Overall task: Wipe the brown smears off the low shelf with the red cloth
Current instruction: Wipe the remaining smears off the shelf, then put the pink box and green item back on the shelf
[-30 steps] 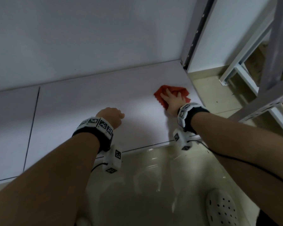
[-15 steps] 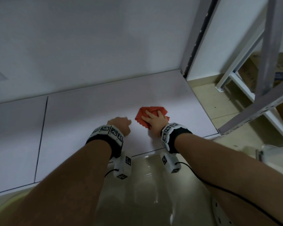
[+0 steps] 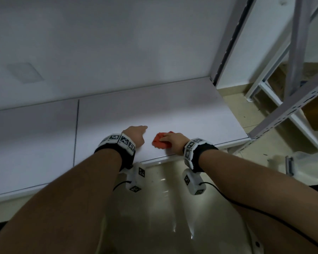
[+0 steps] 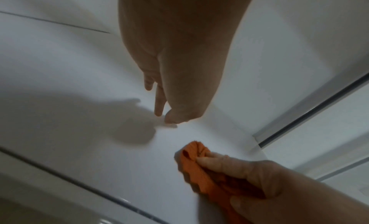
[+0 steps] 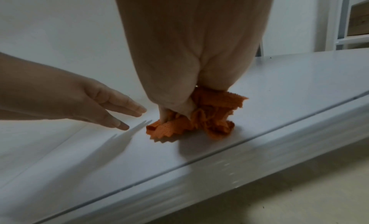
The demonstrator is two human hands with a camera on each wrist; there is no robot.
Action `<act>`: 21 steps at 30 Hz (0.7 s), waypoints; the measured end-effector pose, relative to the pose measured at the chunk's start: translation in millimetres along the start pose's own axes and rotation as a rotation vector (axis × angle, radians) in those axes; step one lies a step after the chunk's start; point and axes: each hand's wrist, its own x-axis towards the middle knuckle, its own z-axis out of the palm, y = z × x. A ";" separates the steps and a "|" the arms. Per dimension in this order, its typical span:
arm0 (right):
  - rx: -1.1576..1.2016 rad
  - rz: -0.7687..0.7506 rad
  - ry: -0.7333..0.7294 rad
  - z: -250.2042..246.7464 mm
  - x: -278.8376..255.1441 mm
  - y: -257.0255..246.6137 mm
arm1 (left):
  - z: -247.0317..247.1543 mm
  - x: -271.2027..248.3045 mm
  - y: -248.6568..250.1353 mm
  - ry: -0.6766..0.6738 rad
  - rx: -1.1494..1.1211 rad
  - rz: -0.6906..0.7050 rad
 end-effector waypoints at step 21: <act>0.188 -0.225 0.036 -20.8 -109.8 -313.9 | -46.5 -317.7 -152.4 0.354 -0.159 -0.260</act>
